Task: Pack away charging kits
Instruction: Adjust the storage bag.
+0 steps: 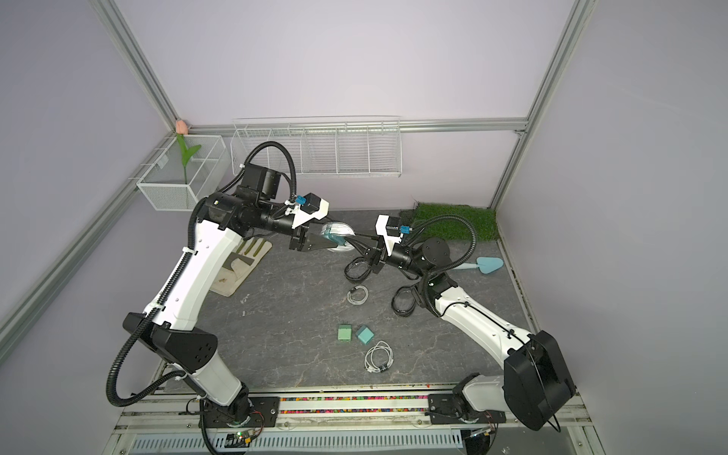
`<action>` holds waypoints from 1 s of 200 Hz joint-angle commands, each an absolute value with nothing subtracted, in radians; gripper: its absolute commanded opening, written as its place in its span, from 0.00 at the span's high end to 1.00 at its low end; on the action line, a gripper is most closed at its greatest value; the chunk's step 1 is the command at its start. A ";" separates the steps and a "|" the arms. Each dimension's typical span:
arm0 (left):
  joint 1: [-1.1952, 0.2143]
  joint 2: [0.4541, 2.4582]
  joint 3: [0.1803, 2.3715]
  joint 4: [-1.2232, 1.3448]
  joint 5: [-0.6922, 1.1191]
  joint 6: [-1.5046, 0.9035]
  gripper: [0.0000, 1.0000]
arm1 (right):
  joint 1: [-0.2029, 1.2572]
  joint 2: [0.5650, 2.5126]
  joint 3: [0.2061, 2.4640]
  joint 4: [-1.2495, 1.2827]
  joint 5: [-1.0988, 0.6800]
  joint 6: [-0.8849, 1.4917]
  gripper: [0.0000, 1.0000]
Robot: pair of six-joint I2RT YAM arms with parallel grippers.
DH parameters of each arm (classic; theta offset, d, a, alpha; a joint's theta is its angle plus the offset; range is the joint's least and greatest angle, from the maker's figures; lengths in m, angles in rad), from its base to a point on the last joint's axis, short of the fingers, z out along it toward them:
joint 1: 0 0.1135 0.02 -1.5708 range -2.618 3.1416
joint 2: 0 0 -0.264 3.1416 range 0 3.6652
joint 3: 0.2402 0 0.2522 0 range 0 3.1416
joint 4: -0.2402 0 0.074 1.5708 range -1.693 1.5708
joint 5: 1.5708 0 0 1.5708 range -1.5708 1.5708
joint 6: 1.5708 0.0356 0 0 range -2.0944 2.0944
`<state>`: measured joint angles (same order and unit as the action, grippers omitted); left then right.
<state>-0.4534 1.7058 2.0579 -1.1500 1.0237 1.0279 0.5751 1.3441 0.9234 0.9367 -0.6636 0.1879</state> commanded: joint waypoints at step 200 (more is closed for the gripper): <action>-0.422 1.657 1.947 -0.990 1.168 0.931 0.52 | 0.611 1.438 0.935 1.158 -0.508 0.241 0.91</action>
